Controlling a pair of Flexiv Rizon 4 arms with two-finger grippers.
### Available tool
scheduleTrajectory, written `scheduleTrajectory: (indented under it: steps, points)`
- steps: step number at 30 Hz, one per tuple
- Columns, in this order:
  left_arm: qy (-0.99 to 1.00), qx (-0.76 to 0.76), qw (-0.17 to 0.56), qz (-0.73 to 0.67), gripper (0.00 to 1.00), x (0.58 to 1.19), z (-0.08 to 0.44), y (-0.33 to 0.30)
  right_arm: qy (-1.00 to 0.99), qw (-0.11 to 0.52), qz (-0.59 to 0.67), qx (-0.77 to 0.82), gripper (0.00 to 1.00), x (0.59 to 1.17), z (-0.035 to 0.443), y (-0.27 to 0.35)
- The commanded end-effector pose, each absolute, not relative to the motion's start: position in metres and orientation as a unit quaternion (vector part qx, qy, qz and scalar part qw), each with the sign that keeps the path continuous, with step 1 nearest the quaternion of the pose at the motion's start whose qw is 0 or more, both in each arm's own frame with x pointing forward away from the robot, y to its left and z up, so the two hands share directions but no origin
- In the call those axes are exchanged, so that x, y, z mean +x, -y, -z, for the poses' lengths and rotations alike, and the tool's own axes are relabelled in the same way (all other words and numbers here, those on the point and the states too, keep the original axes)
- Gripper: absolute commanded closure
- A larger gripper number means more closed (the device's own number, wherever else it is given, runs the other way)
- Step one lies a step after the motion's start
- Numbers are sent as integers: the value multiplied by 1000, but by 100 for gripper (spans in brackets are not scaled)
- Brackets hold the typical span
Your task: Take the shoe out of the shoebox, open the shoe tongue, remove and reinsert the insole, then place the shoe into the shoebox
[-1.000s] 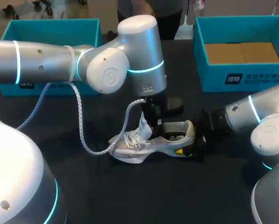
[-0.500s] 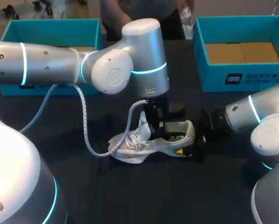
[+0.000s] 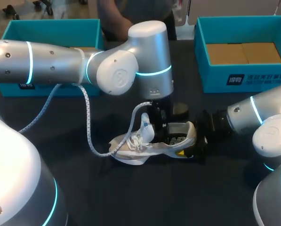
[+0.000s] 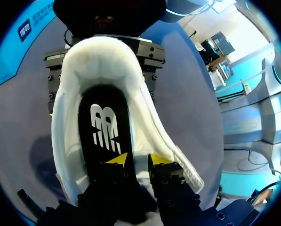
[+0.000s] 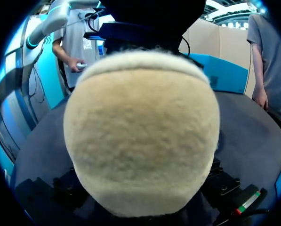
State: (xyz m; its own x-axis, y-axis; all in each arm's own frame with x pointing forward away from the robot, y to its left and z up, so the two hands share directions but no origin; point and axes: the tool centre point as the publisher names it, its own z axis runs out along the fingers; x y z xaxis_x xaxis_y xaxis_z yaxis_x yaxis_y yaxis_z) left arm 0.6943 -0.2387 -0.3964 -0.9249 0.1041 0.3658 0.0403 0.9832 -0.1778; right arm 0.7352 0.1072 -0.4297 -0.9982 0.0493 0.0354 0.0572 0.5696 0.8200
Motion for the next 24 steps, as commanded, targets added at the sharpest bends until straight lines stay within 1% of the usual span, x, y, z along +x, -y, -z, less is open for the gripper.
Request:
scheduleTrajectory:
  steps: [1,5,10,11,12,13,16,20,24]
  points:
    - [979,-38,182,-88,72,693,406,237,887,4,461,-31,100,737,432,-109]
    - [982,-38,163,-84,76,694,411,236,887,4,461,-31,100,737,432,-109]
    - [986,-32,143,-79,76,696,419,235,887,4,461,-31,100,737,432,-109]
    - [987,-31,136,-79,79,696,420,235,887,4,461,-31,100,737,432,-109]
    - [988,-28,129,-79,79,697,421,235,887,4,461,-31,100,737,432,-109]
    - [988,-27,129,-77,83,697,423,234,887,4,461,-31,100,737,432,-109]
    - [992,-26,109,-62,100,697,429,234,887,4,461,-31,100,737,432,-109]
    - [993,-26,99,-61,100,696,431,232,887,4,461,-31,100,737,432,-109]
    - [993,-21,89,-70,100,697,421,226,887,4,461,-31,100,737,432,-109]
